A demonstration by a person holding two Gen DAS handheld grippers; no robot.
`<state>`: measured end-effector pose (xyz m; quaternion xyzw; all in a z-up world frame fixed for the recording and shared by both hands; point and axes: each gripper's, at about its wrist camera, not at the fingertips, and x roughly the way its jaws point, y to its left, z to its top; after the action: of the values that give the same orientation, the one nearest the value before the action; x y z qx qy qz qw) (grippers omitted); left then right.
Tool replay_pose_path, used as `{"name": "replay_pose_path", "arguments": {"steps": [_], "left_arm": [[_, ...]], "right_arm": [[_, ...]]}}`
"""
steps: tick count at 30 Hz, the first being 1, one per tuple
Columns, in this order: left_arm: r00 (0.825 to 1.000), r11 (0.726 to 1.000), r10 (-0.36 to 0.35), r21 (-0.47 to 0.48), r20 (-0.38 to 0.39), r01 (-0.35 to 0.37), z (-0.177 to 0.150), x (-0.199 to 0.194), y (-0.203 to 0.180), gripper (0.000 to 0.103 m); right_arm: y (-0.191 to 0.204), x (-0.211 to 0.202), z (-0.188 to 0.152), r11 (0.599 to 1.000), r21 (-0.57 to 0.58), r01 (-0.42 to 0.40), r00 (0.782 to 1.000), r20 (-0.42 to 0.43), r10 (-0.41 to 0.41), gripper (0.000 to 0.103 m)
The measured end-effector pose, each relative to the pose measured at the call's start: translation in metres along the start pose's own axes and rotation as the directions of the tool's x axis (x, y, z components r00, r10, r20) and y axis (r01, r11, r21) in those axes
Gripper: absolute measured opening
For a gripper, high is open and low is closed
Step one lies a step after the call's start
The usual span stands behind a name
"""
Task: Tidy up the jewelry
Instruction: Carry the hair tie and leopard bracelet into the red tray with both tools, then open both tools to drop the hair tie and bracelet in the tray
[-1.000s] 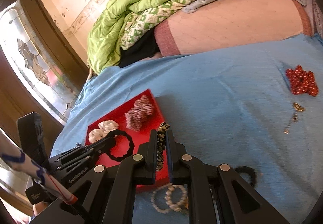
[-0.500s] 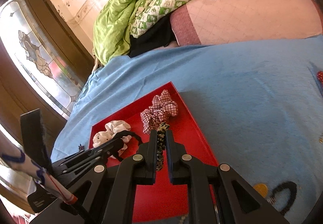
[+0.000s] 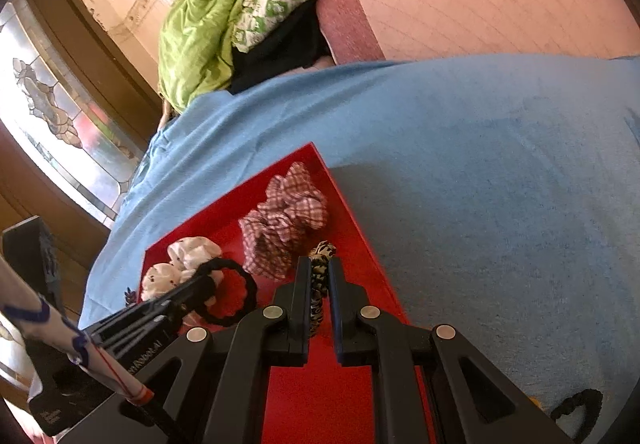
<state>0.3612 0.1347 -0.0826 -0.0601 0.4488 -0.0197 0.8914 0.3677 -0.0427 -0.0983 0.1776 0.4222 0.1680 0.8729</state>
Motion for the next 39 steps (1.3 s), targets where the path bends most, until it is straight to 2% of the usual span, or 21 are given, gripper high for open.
{"name": "replay_pose_path", "arguments": {"steps": [12,14,16,39], "left_arm": [[1.000,1.000,0.021,-0.002,0.001,-0.021,-0.001,-0.001,0.001,0.010],[1.000,1.000,0.021,-0.003,0.003,-0.021,-0.002,-0.002,0.002,0.023],[0.999,1.000,0.029,-0.002,0.014,-0.029,-0.002,-0.005,0.001,0.026],[0.999,1.000,0.014,0.019,0.047,-0.014,0.001,-0.018,-0.007,0.026]], "right_arm": [[-0.002,0.004,-0.005,1.000,-0.014,0.016,0.999,-0.029,-0.016,0.011],[-0.002,0.004,-0.004,1.000,-0.014,0.010,0.999,-0.033,-0.010,0.016],[-0.001,0.003,-0.004,1.000,-0.016,0.010,0.999,-0.030,-0.010,0.019],[-0.003,-0.021,0.003,1.000,0.003,-0.020,1.000,-0.007,0.020,0.020]]}}
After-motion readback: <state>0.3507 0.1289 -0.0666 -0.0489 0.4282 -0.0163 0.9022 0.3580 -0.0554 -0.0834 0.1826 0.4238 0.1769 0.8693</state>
